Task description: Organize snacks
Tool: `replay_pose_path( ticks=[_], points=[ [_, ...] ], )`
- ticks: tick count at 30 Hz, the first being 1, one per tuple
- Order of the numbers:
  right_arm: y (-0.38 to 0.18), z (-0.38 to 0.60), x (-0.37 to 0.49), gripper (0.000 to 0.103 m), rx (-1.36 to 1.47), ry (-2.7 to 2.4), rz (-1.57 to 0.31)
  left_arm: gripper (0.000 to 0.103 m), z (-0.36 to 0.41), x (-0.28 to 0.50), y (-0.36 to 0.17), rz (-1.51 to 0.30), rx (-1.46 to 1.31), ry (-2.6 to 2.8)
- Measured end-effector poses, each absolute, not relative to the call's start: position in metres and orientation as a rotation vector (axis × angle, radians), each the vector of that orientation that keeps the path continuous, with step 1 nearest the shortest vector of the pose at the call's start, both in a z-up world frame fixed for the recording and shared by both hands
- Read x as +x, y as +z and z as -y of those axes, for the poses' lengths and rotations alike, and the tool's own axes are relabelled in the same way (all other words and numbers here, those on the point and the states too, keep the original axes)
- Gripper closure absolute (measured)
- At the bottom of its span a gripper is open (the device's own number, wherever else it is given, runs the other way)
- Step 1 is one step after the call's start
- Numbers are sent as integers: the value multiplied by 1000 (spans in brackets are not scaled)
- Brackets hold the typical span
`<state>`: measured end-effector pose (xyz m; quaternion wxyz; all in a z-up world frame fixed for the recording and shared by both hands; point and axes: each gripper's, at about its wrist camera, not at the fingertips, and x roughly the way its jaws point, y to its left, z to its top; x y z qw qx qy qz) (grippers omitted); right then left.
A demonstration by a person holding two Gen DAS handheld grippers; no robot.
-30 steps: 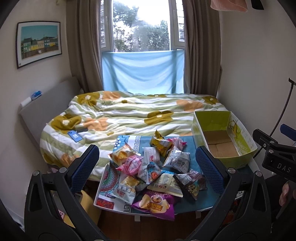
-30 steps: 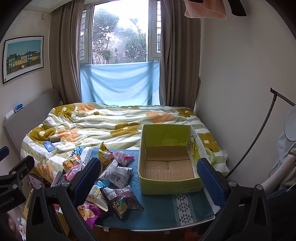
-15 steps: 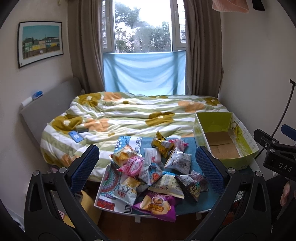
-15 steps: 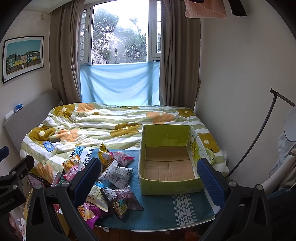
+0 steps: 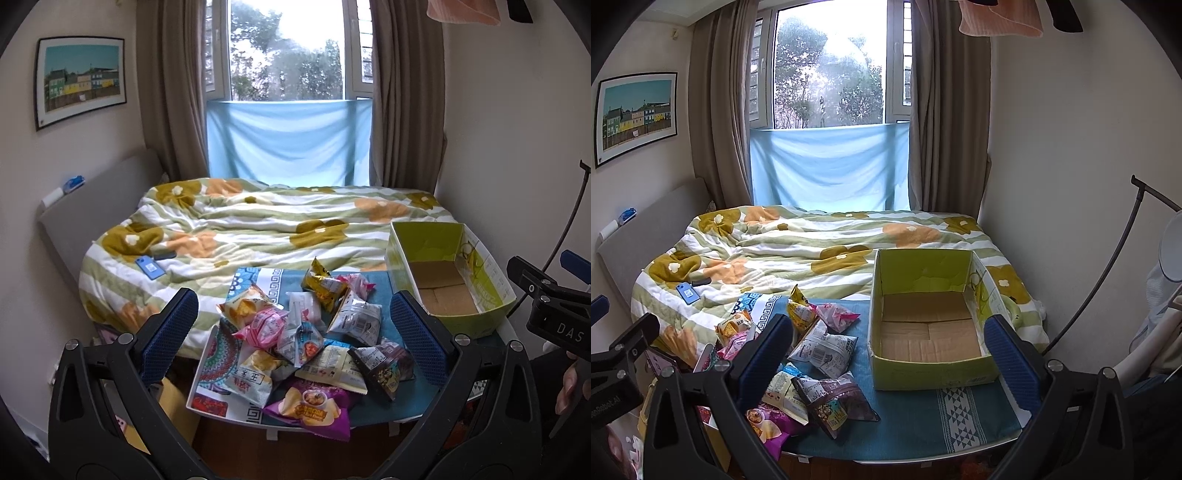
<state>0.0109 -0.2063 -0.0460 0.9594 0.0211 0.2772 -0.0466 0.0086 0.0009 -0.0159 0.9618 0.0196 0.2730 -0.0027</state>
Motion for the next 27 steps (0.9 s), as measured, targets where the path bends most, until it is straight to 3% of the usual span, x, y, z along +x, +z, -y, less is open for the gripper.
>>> replay_pose_path(
  ticks=[27],
  points=[
    [-46,201,12,0,18,-98,-575,0,-2,9,-17,-558,34,-22]
  ],
)
